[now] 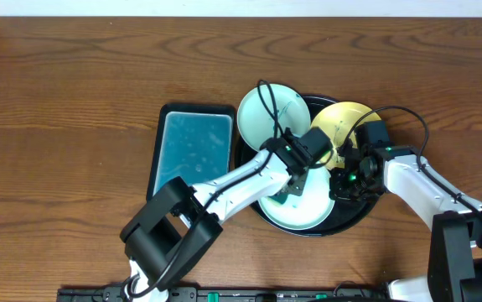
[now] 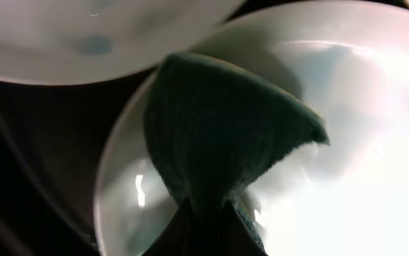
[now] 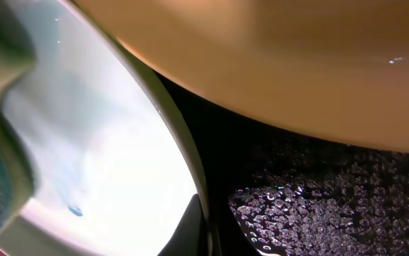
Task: Clean dirty plates on tray and stack at the side
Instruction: 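Scrub the front pale blue plate with the sponge in the left gripper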
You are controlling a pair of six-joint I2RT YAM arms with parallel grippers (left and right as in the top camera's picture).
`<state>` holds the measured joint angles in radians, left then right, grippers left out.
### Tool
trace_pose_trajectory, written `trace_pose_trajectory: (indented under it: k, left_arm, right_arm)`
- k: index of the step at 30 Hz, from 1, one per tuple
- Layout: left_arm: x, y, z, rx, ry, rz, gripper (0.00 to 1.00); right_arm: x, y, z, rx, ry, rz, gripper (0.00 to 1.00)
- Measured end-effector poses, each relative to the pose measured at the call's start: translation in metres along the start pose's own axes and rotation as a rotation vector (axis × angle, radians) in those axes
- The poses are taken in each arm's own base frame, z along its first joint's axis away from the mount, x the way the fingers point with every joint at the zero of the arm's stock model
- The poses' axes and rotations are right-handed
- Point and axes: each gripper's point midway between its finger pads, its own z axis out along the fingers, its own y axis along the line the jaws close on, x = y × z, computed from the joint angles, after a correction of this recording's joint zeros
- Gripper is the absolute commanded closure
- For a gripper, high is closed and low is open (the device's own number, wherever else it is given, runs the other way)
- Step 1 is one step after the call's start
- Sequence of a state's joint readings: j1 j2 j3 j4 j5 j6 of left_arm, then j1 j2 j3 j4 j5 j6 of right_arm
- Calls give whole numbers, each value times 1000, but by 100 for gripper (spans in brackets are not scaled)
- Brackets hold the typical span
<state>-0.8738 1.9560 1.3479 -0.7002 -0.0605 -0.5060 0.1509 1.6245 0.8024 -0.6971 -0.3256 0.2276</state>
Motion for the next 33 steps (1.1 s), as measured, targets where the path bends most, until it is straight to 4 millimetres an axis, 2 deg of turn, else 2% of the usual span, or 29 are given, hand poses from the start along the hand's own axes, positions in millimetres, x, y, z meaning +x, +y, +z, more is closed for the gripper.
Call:
trace_pose_trajectory:
  k: [5,11,17,20,26,33]
  left_arm:
    - [1,-1,0,16,14,-21,93]
    - [-2,-29,-2,180,34,-30,93]
    - [11,-59,-8,268,58,19,92]
    - [17,-68,-10,273,62,43,92]
    - [17,-67,-9,261,54,47,92]
    - [8,-55,-6,190,4,16,93]
  right_arm:
    - [0,0,0,0,0,0,99]
    - [0,0,0,0,0,0,99]
    - [0,0,0,1,1,0,99]
    - [0,0,0,1,1,0,99]
    - [1,0,0,1,2,1,99]
    - [1,0,0,1,4,1,99]
